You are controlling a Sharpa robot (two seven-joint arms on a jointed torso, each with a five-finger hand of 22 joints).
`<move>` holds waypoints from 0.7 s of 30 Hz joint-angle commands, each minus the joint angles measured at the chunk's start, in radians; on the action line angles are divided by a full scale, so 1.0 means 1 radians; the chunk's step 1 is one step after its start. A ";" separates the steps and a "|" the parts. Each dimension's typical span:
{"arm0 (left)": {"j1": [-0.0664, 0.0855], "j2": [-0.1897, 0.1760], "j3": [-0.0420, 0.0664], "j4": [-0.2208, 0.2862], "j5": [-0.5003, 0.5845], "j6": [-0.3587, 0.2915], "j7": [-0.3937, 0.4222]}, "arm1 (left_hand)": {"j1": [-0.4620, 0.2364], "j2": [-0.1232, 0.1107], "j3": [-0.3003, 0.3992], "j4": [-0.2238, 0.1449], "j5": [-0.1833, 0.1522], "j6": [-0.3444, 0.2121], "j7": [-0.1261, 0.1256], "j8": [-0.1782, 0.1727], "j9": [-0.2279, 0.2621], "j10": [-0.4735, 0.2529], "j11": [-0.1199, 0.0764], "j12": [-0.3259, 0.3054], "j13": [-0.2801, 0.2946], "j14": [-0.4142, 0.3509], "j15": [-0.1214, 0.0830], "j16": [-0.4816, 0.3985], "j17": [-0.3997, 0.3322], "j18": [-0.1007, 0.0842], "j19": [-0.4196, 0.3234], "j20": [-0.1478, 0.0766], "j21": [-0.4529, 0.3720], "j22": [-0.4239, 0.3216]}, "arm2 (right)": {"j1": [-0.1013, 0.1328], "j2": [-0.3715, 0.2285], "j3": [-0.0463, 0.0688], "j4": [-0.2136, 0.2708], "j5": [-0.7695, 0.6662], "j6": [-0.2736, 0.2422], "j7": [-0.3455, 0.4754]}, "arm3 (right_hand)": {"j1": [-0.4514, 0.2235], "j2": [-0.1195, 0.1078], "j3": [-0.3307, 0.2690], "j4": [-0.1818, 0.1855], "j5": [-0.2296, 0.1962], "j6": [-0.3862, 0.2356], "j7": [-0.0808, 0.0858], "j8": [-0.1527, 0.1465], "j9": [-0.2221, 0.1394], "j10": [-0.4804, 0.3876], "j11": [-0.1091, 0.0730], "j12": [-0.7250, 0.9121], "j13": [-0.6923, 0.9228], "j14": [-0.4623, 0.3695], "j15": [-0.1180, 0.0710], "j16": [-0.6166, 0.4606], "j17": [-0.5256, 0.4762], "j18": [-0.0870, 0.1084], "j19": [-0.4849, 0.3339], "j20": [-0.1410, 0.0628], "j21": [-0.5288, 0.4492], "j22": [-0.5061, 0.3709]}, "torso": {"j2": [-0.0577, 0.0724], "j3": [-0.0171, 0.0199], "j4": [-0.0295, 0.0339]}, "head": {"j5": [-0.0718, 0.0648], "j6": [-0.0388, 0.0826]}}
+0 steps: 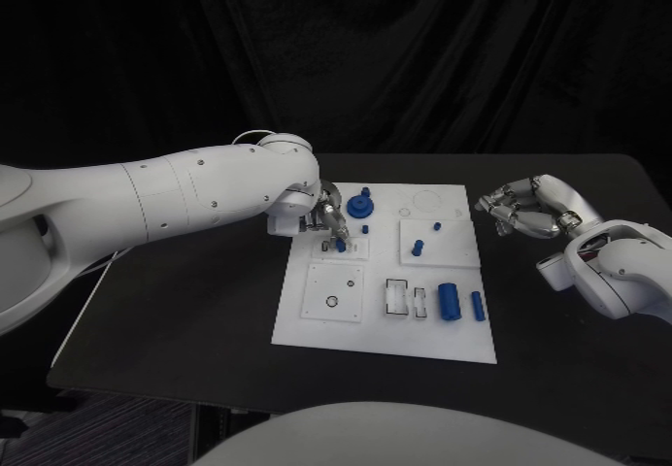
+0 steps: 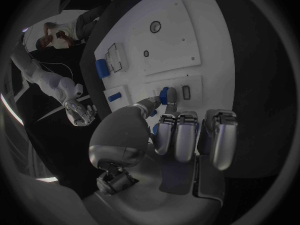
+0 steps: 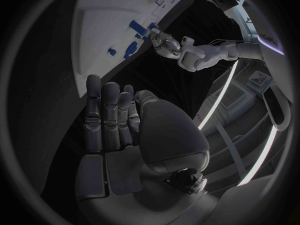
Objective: Assemble the parts on the task board
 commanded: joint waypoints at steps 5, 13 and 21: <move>-0.006 -0.010 -0.002 0.016 0.003 0.021 0.009 | -0.013 -0.011 0.100 -0.078 0.010 0.008 0.001 -0.006 0.016 0.105 -0.005 0.004 0.263 0.106 -0.006 0.003 0.263 -0.001 0.082 -0.005 -0.017 0.246 | -0.003 0.000 0.001 0.000 -0.005 0.004 -0.018 | 0.012 -0.001 0.006 0.000 0.003 -0.003 -0.003 0.006 0.002 0.005 0.000 0.000 -0.001 0.006 0.001 -0.004 0.000 0.010 0.007 -0.002 -0.005 0.001 | 0.000 0.0002 0.0005 | -0.001 0.000; -0.006 -0.030 -0.002 0.045 0.003 -0.031 0.014 | -0.028 -0.015 0.152 -0.111 0.029 0.009 0.005 -0.003 0.038 0.105 -0.002 0.004 0.263 0.106 -0.004 0.003 0.263 0.002 0.074 -0.003 -0.032 0.241 | -0.003 0.001 0.001 -0.002 -0.005 0.007 -0.023 | 0.014 -0.002 0.008 -0.001 0.004 -0.003 -0.003 0.006 0.002 0.002 0.000 -0.001 -0.004 0.004 0.001 -0.007 -0.004 0.010 0.007 -0.002 -0.005 0.002 | 0.001 0.0000 0.0004 | 0.000 0.000; -0.006 -0.059 -0.003 0.083 0.003 -0.110 0.022 | -0.039 -0.018 0.187 -0.134 0.048 0.009 0.007 0.004 0.057 0.105 0.000 0.004 0.263 0.106 -0.002 0.003 0.263 0.005 0.068 -0.001 -0.044 0.237 | -0.003 0.000 0.001 -0.002 -0.005 0.009 -0.026 | 0.014 -0.002 0.009 -0.001 0.005 -0.004 -0.002 0.006 0.002 0.001 0.000 -0.002 -0.006 0.004 0.001 -0.007 -0.004 0.010 0.007 -0.002 -0.005 0.002 | 0.001 -0.0001 0.0001 | -0.001 0.000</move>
